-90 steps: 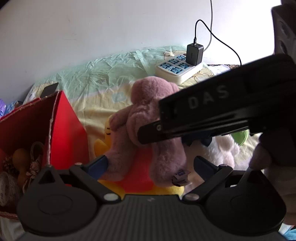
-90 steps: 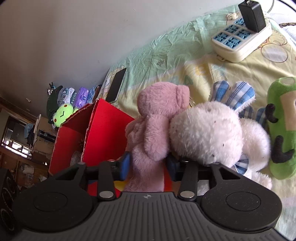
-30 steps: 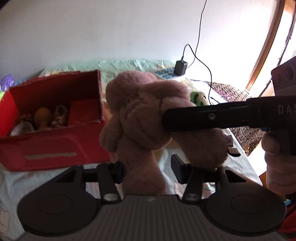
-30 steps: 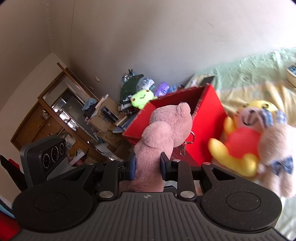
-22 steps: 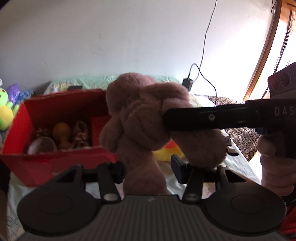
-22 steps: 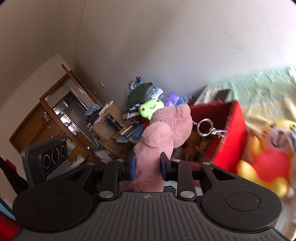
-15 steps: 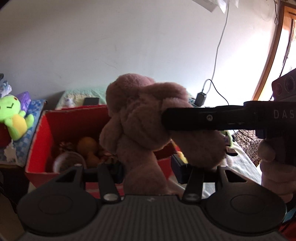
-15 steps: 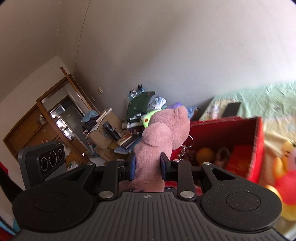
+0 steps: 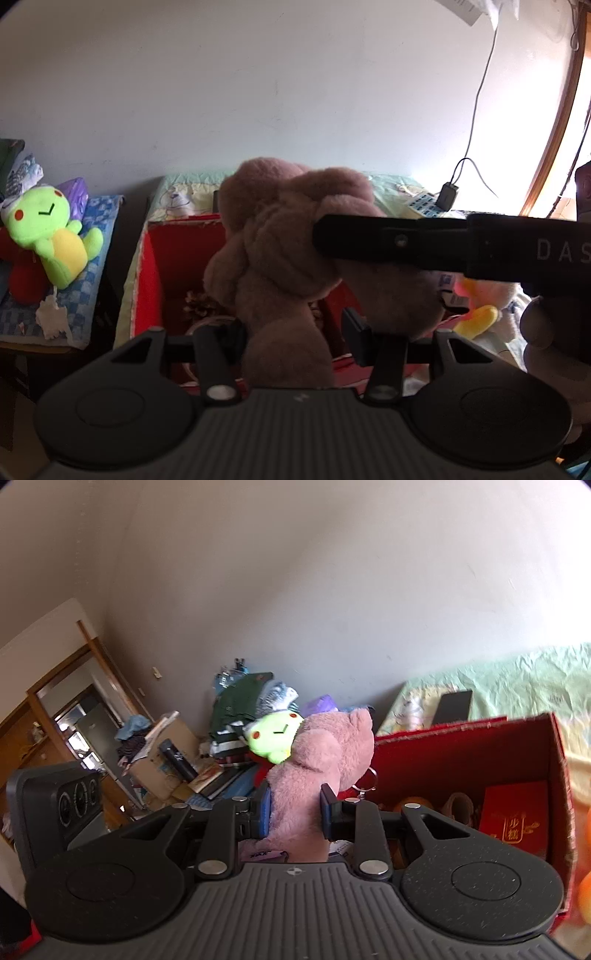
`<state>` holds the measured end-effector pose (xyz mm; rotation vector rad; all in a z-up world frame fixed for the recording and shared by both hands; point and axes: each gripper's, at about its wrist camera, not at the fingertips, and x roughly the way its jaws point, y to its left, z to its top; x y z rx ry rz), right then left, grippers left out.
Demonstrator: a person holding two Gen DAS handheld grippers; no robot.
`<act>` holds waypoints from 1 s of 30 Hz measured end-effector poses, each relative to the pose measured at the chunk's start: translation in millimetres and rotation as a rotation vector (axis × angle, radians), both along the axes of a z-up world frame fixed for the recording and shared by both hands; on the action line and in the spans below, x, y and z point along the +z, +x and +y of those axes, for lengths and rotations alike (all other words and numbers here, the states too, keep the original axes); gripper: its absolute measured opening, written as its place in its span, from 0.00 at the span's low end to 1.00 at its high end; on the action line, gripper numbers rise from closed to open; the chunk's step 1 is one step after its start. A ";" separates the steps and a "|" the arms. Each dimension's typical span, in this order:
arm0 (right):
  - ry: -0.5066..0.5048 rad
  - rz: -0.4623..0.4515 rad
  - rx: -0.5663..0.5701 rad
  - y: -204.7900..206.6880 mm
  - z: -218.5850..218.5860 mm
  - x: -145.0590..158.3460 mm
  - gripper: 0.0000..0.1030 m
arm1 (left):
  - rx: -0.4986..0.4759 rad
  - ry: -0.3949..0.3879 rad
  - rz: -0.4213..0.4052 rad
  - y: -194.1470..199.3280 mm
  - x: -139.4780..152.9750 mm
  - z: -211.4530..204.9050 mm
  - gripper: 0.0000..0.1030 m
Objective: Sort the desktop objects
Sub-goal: 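Carry the pink teddy bear with the right gripper into the red box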
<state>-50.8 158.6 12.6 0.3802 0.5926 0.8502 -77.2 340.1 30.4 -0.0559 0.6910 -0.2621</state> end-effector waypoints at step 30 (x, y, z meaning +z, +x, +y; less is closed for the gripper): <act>-0.028 0.445 -0.022 72.6 43.9 -77.8 0.31 | 0.141 0.187 0.154 46.4 -46.2 22.5 0.50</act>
